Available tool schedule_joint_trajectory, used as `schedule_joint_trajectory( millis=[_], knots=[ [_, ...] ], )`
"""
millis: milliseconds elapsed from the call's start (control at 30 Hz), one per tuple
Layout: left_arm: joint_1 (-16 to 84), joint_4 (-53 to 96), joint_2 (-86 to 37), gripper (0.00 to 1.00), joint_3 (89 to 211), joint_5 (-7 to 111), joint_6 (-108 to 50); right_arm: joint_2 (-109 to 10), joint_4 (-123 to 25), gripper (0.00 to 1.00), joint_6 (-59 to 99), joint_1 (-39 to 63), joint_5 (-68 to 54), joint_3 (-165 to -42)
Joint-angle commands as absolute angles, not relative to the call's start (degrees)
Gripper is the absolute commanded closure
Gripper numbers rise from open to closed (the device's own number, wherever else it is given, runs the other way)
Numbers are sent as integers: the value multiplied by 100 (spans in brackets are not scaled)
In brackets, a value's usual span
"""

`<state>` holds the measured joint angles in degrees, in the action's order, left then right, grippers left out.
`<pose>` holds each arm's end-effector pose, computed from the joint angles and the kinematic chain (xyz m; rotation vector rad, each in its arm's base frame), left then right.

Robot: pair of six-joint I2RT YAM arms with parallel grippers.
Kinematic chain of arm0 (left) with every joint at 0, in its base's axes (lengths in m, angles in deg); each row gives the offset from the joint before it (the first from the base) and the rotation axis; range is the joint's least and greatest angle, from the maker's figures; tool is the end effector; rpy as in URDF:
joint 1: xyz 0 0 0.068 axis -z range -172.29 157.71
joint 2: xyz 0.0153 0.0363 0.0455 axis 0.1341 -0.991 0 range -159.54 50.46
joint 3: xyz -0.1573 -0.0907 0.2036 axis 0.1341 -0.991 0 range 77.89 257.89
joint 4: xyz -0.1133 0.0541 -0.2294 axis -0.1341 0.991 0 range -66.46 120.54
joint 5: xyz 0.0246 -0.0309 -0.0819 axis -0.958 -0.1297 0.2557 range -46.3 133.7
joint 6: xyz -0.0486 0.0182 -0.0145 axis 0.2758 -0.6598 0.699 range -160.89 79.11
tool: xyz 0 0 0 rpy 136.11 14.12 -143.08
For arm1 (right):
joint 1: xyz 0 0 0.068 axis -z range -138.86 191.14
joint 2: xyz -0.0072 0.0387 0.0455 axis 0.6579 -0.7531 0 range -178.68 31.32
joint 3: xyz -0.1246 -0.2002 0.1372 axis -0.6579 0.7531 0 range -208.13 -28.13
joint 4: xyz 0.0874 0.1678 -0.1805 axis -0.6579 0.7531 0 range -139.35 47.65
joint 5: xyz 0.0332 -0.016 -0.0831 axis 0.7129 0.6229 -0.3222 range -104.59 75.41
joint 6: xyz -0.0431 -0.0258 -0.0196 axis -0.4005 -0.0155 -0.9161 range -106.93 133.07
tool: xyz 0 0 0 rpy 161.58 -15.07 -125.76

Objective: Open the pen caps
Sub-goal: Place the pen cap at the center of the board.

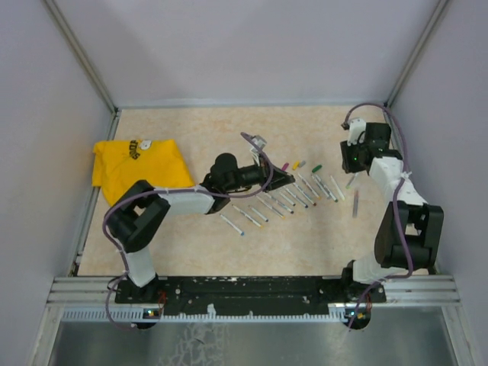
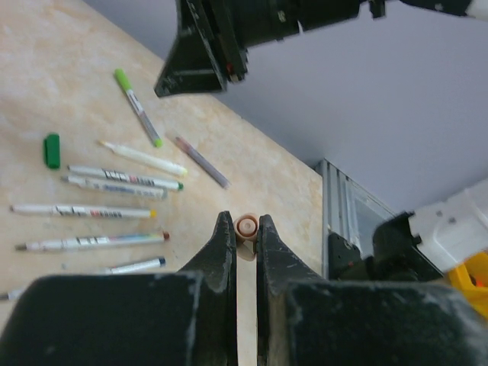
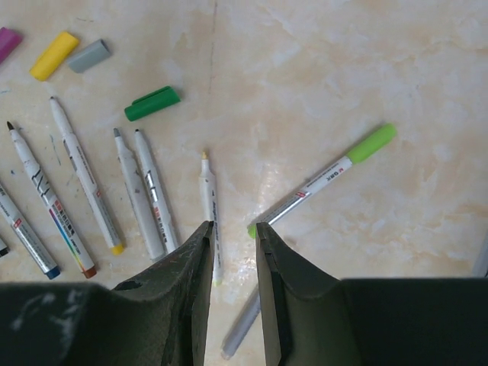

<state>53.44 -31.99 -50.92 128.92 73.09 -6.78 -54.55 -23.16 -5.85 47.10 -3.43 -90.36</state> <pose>0.2522 -0.2837 0.2314 0.6274 1.5665 -1.4657 0.3188 -0.0263 0.2503 -0.3586 2.3921 0.0401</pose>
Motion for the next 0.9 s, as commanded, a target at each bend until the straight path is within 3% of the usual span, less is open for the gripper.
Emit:
schedule_joint_trajectory(
  millis=[0,467,867],
  knots=[
    [5396,-2546,-6044,100,14167,7197,-1067,-5036,-2686,71,-408,4954,-211,-8973],
    [5665,-314,-9172,100,18895,6451,-1565,-4720,-2834,72,-183,5362,-27,-8917],
    [5883,78,-10708,100,20798,5009,-2027,-4569,-2895,72,-119,5490,38,-8886]
  ],
)
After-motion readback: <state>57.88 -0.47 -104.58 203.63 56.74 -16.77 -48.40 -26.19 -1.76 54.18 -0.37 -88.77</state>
